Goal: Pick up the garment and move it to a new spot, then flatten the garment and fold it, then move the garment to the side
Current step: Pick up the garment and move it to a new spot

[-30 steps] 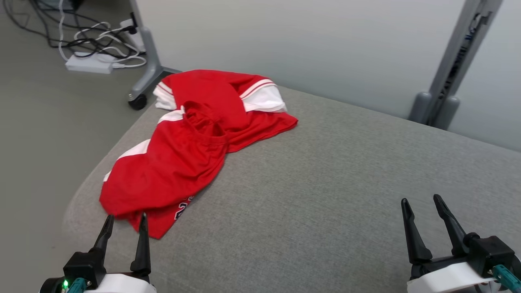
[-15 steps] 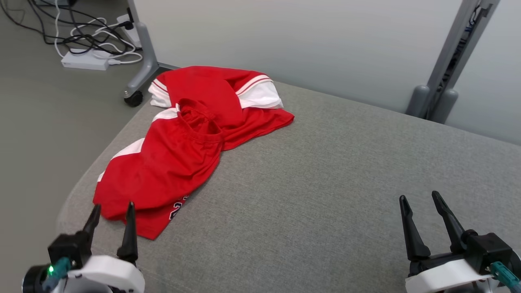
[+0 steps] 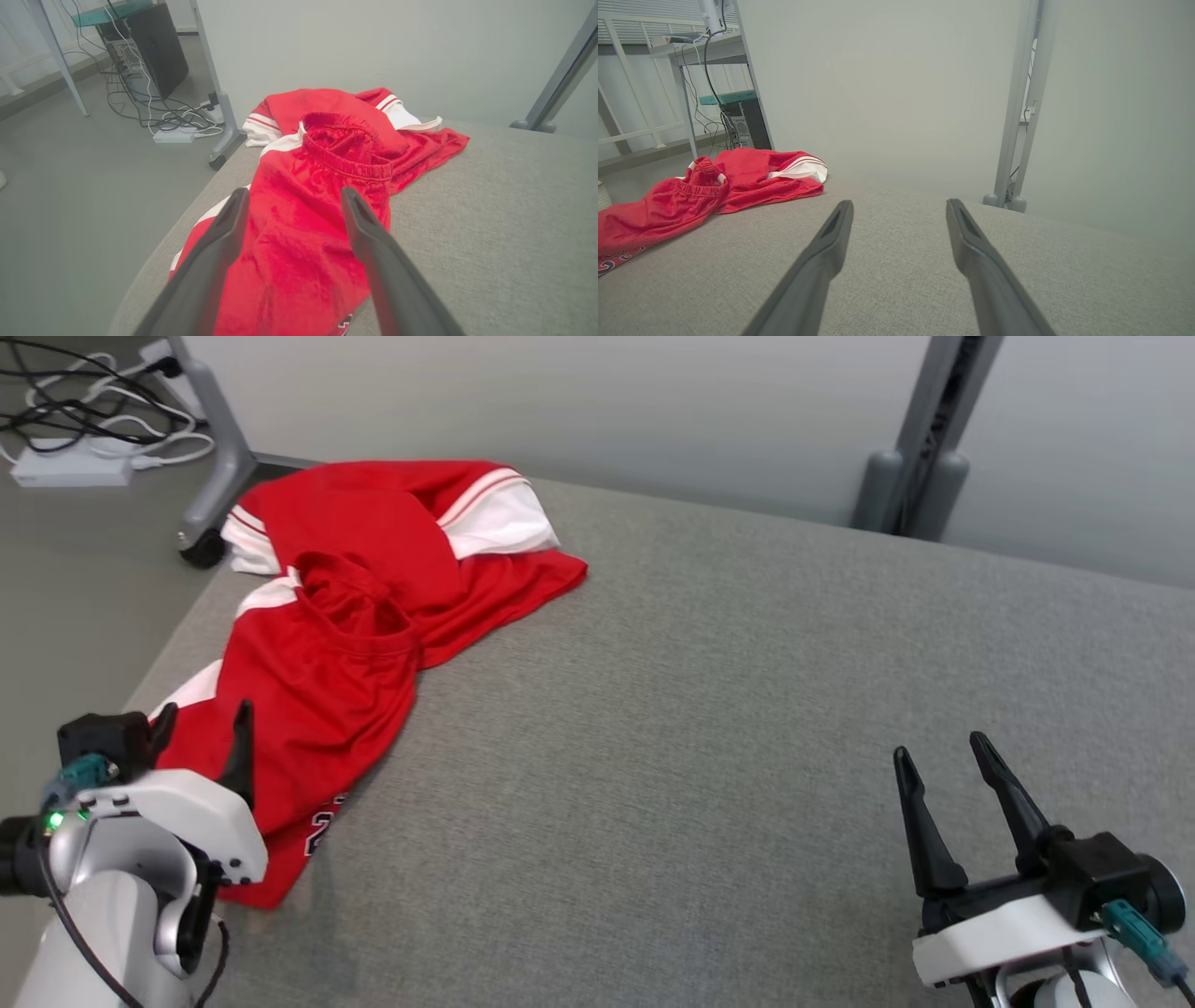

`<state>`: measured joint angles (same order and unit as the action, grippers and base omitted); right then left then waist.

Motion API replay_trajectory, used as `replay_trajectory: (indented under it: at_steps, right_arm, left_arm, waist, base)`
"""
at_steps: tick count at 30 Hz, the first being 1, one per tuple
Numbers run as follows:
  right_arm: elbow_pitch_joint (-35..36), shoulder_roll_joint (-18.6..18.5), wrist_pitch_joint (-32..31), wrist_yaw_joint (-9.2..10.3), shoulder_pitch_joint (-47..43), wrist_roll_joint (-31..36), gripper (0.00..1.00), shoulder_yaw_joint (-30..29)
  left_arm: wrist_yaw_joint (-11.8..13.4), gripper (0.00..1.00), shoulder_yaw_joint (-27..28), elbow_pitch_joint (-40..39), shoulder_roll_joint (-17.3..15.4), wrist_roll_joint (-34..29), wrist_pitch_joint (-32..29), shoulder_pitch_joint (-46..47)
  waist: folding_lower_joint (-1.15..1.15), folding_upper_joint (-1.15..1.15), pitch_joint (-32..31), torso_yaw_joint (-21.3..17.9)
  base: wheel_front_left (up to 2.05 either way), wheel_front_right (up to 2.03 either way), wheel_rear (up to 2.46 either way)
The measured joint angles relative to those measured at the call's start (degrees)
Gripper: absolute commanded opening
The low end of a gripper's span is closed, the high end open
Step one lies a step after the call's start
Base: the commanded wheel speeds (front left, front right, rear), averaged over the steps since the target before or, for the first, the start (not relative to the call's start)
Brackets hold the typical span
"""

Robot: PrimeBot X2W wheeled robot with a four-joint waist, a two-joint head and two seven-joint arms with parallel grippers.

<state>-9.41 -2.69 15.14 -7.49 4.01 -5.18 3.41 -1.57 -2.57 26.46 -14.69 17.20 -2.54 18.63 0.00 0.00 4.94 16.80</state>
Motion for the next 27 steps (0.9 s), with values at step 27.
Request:
replay_trajectory:
  at_steps: [27]
  right_arm:
    - [1.02, -1.36, 0.0, -0.01, 8.5, 3.8, 1.0, 2.82]
  left_arm:
    - [1.35, 1.0, 3.59, 28.0, -3.32, 4.57, 1.33, 21.08]
  waist:
    - [0.0, 0.0, 18.43, -11.23]
  base:
    - [0.0, 0.0, 0.0]
